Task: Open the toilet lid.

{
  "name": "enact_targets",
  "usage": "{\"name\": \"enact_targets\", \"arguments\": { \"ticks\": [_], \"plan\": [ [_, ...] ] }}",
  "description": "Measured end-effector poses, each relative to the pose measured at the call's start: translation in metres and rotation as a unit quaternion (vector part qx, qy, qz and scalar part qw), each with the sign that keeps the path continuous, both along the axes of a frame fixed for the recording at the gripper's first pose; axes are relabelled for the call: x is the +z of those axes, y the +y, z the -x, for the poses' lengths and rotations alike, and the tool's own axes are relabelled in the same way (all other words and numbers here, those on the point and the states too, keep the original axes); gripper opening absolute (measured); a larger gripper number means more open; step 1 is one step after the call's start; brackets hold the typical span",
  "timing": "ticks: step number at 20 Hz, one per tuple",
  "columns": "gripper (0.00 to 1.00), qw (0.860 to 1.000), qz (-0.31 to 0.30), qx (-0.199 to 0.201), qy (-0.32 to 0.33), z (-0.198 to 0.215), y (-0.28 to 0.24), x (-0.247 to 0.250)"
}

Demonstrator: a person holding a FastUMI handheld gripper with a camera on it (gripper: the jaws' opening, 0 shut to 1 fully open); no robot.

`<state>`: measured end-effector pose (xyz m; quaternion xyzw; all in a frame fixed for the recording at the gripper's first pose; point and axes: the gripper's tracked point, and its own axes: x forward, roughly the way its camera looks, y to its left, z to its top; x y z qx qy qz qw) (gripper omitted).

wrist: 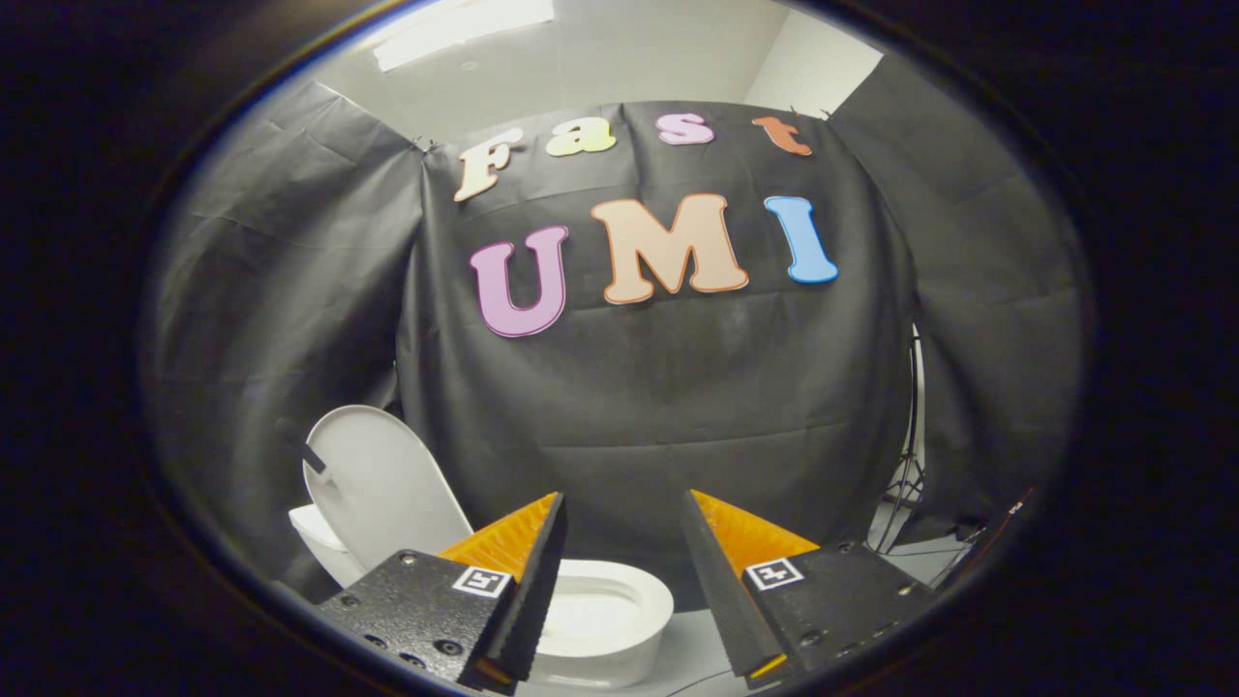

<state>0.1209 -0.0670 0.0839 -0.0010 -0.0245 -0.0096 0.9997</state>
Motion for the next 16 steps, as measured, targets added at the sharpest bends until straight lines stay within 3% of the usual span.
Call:
{"name": "enact_targets", "arguments": {
  "ticks": [16],
  "plan": [
    [0.73, 0.999, -0.032, -0.025, 0.008, 0.011, -0.006, -0.012]
  ]
}}
